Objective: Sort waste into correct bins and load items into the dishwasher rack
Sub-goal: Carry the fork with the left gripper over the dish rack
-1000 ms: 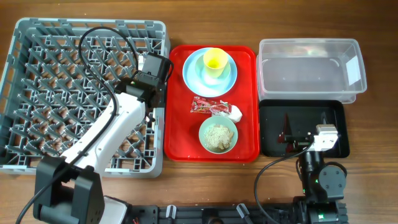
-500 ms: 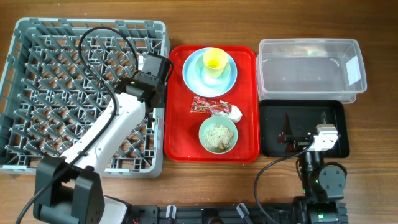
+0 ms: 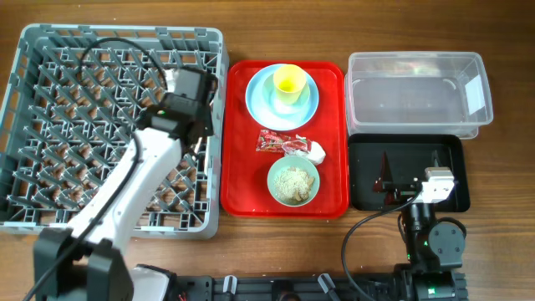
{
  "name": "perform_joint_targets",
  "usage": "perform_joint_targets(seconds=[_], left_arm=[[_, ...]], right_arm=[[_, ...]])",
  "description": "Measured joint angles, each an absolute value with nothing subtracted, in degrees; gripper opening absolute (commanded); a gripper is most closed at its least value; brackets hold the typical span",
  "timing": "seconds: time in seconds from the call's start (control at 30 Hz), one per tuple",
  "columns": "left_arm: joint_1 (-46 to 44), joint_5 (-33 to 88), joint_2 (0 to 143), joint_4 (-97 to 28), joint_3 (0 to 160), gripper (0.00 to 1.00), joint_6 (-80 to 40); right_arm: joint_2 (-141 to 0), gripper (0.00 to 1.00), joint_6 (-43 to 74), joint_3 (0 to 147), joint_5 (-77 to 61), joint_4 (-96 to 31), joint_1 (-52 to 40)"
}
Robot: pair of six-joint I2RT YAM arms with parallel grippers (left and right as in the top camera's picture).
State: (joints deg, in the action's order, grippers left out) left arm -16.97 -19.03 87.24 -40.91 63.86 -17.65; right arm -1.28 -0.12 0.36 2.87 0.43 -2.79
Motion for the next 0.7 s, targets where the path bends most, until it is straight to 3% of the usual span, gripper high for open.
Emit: perform_joint_targets(seconds=[0.33, 0.7], left_arm=[[-9.2, 0.1, 86.2, -40.4, 63.9, 0.24, -10.0], [-9.3, 2.6, 90.0, -33.6, 63.9, 0.18, -5.6]], right_arm=[[-1.3, 0.99, -0.1, 0.4, 2.9, 0.4, -2.8], [-1.3, 1.00, -0.1, 0.4, 2.9, 0.4, -2.8]])
